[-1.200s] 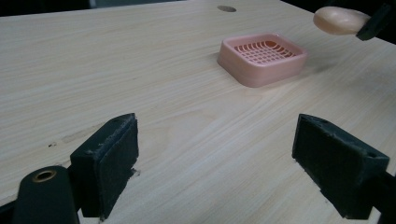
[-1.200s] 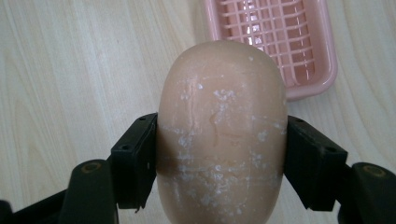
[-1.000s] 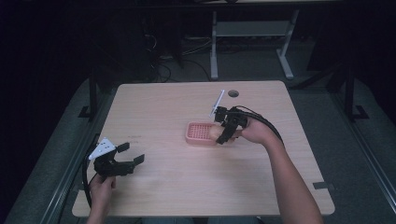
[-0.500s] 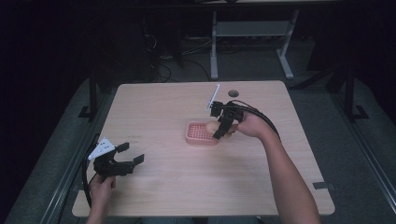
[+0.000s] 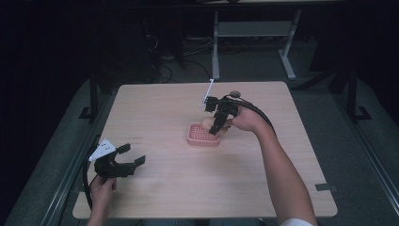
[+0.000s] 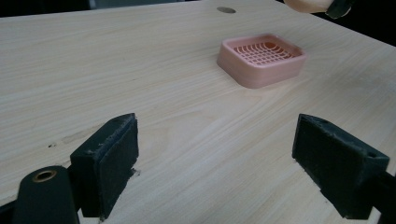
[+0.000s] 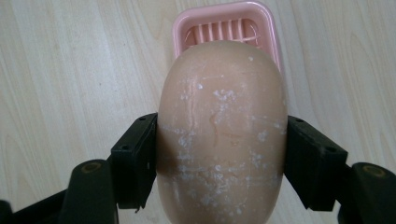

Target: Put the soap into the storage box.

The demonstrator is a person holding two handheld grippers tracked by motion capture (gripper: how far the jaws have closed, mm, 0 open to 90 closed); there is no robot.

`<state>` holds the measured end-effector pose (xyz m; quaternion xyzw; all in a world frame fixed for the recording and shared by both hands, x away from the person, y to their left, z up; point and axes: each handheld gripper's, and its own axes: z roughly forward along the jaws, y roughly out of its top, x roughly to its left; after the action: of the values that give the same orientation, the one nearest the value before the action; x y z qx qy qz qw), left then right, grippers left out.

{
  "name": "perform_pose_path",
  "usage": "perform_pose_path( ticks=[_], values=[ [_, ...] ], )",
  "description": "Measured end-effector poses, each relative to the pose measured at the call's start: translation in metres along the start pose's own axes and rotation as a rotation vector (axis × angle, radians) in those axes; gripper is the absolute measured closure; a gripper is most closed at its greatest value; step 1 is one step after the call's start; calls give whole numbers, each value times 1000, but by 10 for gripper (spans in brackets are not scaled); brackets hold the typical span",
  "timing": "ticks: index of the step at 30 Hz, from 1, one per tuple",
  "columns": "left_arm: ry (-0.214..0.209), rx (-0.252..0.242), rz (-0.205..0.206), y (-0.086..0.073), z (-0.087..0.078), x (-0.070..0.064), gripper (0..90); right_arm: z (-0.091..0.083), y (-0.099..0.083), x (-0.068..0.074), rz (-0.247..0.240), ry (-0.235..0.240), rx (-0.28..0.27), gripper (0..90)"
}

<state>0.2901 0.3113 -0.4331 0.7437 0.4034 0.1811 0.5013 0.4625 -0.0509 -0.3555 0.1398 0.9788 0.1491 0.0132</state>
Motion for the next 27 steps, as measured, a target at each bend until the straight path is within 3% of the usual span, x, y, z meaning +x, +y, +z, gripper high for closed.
perform_pose_path(
  ticks=[12,20,27],
  values=[
    [-2,4,5,0,-1,0,143,19,15,-6,-15,12,35,319],
    [-5,3,3,0,0,0,142,29,20,-9,-14,30,29,319],
    [-5,1,5,1,0,0,143,41,27,-7,-30,34,62,319]
  ],
)
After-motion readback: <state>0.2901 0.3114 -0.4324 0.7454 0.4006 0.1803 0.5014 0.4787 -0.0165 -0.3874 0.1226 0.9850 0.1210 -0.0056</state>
